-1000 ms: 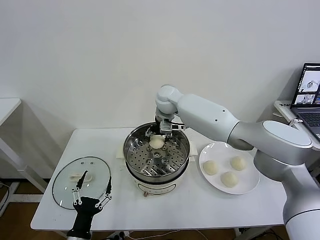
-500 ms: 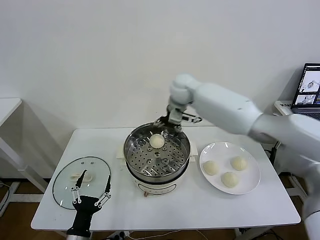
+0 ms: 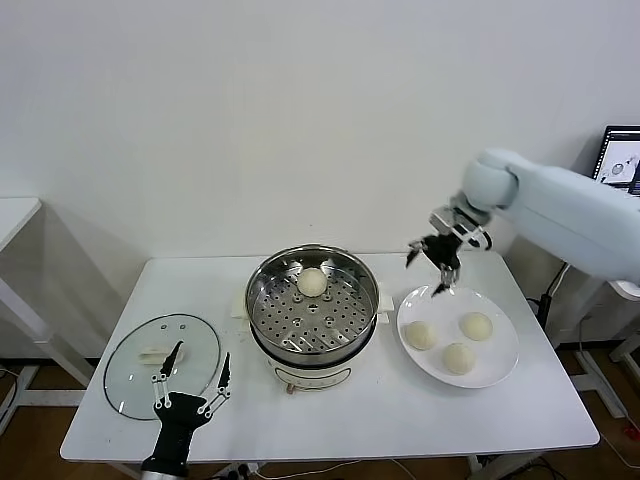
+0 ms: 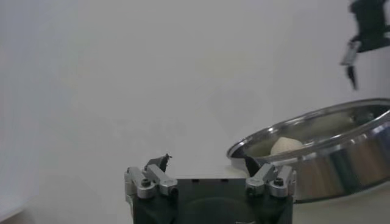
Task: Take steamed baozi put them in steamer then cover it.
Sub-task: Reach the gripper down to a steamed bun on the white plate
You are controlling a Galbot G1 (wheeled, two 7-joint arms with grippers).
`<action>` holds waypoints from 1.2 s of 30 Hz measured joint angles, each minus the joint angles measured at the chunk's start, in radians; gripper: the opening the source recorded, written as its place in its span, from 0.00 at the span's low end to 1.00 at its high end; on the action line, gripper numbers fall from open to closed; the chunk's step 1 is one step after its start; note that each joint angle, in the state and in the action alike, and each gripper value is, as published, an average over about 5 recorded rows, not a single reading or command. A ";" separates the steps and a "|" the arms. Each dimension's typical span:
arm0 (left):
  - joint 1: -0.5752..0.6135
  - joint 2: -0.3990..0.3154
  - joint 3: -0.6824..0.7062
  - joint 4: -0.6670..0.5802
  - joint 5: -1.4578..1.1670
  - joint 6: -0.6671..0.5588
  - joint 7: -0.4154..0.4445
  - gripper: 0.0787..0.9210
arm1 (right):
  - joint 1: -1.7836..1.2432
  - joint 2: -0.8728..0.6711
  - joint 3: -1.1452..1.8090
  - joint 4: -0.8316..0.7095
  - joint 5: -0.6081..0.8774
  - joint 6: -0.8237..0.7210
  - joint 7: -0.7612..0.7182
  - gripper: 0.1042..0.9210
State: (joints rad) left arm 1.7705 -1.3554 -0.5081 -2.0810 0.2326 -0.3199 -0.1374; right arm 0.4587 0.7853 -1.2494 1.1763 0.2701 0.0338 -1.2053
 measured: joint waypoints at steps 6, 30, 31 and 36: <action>0.006 -0.008 -0.003 -0.005 -0.002 0.002 0.000 0.88 | -0.087 0.006 0.012 -0.051 0.013 -0.054 0.046 0.88; 0.011 -0.015 -0.035 0.001 -0.009 -0.005 0.001 0.88 | -0.278 0.136 0.109 -0.251 -0.032 -0.112 0.102 0.87; 0.011 -0.015 -0.036 0.000 -0.010 -0.005 0.001 0.88 | -0.281 0.138 0.112 -0.254 -0.034 -0.113 0.102 0.85; 0.013 -0.015 -0.042 -0.007 -0.018 -0.003 0.001 0.88 | -0.286 0.143 0.120 -0.261 -0.041 -0.116 0.100 0.76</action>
State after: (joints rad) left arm 1.7838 -1.3705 -0.5498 -2.0878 0.2149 -0.3231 -0.1366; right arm 0.1730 0.9281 -1.1297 0.9152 0.2294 -0.0825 -1.1053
